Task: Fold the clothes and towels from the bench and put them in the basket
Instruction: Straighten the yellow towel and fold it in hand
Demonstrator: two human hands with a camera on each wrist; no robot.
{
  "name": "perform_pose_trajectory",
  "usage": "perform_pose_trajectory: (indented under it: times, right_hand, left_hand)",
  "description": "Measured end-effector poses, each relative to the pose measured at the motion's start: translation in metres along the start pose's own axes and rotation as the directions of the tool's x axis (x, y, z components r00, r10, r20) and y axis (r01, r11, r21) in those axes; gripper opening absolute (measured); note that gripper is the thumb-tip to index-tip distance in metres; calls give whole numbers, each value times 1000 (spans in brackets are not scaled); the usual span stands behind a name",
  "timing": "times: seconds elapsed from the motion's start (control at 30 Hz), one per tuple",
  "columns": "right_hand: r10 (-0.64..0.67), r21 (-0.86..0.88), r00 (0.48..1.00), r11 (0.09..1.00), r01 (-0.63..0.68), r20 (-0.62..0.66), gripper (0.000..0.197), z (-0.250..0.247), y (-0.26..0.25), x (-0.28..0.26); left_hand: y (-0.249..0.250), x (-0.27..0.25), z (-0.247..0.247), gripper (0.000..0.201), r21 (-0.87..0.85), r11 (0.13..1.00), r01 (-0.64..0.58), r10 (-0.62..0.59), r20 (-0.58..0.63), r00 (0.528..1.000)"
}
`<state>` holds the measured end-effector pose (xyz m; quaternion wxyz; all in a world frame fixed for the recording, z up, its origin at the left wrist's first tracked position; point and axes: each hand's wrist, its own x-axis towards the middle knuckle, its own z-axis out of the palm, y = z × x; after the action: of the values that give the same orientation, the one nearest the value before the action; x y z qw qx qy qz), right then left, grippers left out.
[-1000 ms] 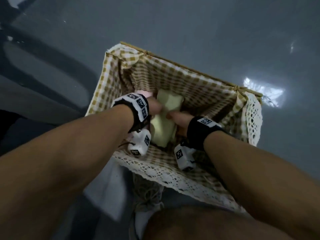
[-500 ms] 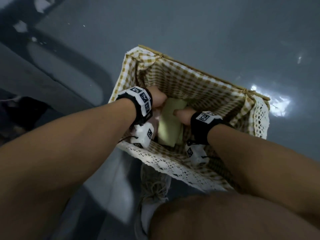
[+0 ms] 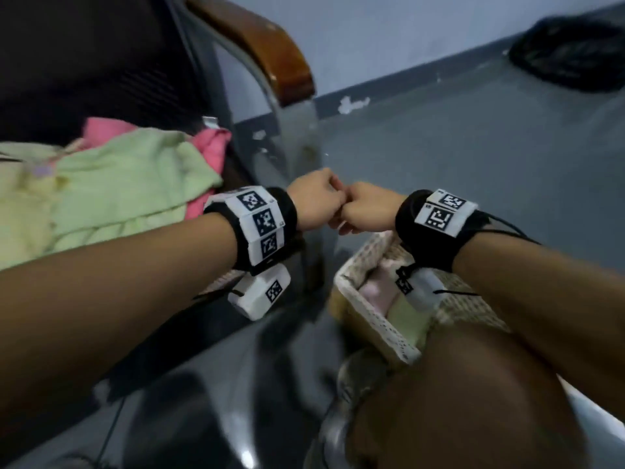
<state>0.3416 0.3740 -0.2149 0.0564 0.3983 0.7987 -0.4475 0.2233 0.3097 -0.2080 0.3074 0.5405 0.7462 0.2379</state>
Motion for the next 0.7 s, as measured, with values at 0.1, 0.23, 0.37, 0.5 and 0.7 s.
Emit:
perform_pose_trajectory:
  times: [0.1, 0.23, 0.37, 0.5, 0.7]
  right_hand:
    - [-118, -141, 988, 981, 132, 98, 13, 29, -75, 20]
    - [-272, -253, 949, 918, 306, 162, 5, 93, -156, 50]
    - [-354, -395, 923, 835, 384, 149, 47, 158, -199, 82]
    - [-392, -450, 912, 797, 403, 121, 68, 190, -211, 101]
    - [-393, -551, 917, 751, 365, 71, 72, 188, -208, 116]
  left_hand:
    - [-49, -44, -67, 25, 37, 999, 31, -27, -115, 993]
    - [-127, -107, -131, 26, 72, 986, 149, -130, -223, 966]
    - [-204, -153, -158, 41, 256, 908, 332, -261, -273, 926]
    - [-248, -177, -156, 55, 357, 876, 324, -202, -339, 919]
    - [-251, -164, -162, 41, 416, 829, 374, -189, -421, 887]
